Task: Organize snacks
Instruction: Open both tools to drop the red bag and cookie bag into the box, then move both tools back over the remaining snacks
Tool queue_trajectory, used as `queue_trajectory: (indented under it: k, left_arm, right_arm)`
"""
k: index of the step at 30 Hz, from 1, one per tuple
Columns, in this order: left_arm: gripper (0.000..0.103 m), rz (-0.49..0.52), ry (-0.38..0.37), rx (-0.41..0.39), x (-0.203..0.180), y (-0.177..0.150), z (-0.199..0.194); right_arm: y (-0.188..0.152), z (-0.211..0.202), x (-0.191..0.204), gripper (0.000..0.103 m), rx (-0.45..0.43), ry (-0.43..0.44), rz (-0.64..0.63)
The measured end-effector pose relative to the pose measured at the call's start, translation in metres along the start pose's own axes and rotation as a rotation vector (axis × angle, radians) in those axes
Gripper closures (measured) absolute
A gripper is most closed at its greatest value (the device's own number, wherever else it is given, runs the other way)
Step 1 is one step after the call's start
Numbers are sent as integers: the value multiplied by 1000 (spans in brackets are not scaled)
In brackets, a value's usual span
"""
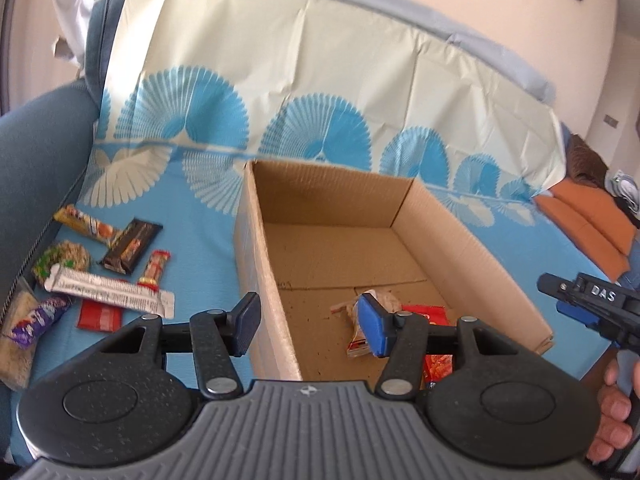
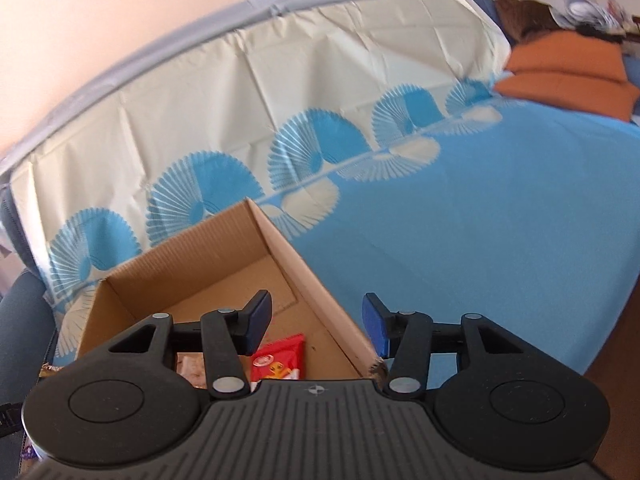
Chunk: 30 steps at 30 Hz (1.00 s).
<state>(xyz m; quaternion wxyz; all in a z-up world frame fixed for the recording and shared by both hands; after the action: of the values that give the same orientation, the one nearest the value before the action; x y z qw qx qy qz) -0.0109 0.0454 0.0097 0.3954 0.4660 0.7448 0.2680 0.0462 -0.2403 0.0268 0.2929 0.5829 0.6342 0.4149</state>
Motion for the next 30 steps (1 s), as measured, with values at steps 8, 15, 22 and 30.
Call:
queue_trajectory:
  k: [8, 15, 22, 30]
  left_arm:
    - [51, 159, -82, -56, 32, -11, -36]
    - [78, 330, -45, -99, 83, -39, -54]
    - [78, 11, 135, -97, 140, -19, -47]
    - [78, -3, 387, -82, 169, 4, -19]
  right_arm:
    - [-8, -33, 34, 51, -64, 113, -98]
    - [-16, -56, 79, 74, -83, 179, -235]
    - [-22, -61, 124, 78, -51, 273, -350]
    - [-35, -59, 177, 78, 0, 406, -449]
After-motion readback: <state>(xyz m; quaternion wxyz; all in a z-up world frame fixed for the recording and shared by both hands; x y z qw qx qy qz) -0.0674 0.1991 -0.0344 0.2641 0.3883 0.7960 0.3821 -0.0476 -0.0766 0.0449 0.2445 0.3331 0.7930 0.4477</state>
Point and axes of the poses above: each gripper's, at about its wrist camera, not at the fingertips, and z roughly the way its jaws point, x to its left, y to its top, the point moved 2 cm from there along z, roughly the way its jaws point, and after that the axes turned 11 degrees about -z, right-handed, at the moved point
